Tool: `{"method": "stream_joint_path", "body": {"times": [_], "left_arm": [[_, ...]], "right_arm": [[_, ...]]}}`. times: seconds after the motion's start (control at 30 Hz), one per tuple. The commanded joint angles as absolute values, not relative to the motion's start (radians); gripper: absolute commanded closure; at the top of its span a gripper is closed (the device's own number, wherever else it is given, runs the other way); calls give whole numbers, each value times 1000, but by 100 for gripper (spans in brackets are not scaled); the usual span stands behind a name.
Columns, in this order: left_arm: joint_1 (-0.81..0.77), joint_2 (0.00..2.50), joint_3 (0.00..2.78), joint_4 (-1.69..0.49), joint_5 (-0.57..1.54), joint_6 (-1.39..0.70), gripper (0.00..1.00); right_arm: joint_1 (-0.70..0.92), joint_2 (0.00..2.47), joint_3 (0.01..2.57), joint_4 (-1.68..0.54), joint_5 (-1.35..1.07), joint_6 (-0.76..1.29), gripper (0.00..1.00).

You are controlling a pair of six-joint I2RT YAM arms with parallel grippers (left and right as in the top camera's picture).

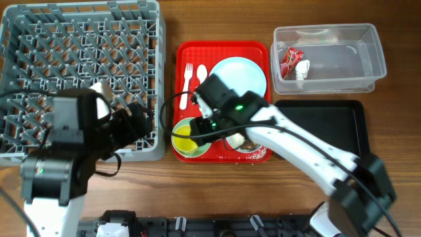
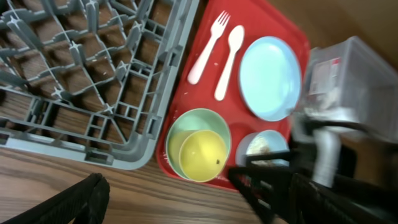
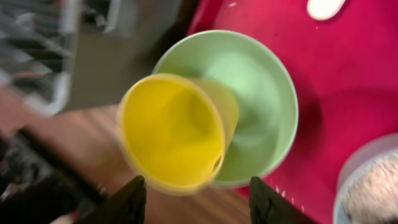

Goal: Sort waste into correct bins and load items into the dishwasher rack
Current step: 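Move the right gripper to the yellow cup and grasp it, then lift the yellow cup and hand it from the right gripper to the left gripper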

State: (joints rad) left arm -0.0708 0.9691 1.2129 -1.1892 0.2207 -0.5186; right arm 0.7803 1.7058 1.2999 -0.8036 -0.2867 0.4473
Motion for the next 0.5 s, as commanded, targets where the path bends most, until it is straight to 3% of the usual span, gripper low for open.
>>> {"method": "stream_joint_path", "body": {"times": [0.0,0.07,0.1,0.2,0.47], "left_arm": [[-9,933,1224,-1186,363,-528,6],[21,926,1224,-1186,442,-504,6],[40,924,1224,-1186,495,-480,7],[88,925,1223,-1187,594,-443,10],[199,937,1223,-1144,862,-388,16]], "right_arm": [[792,1815,1293,-739,-153,529,50],[788,1845,1293,-725,-153,531,57],[787,1853,1293,-726,-161,531,70],[785,1844,1296,-727,-184,511,96],[670,1594,1315,-726,-364,397,96]]}}
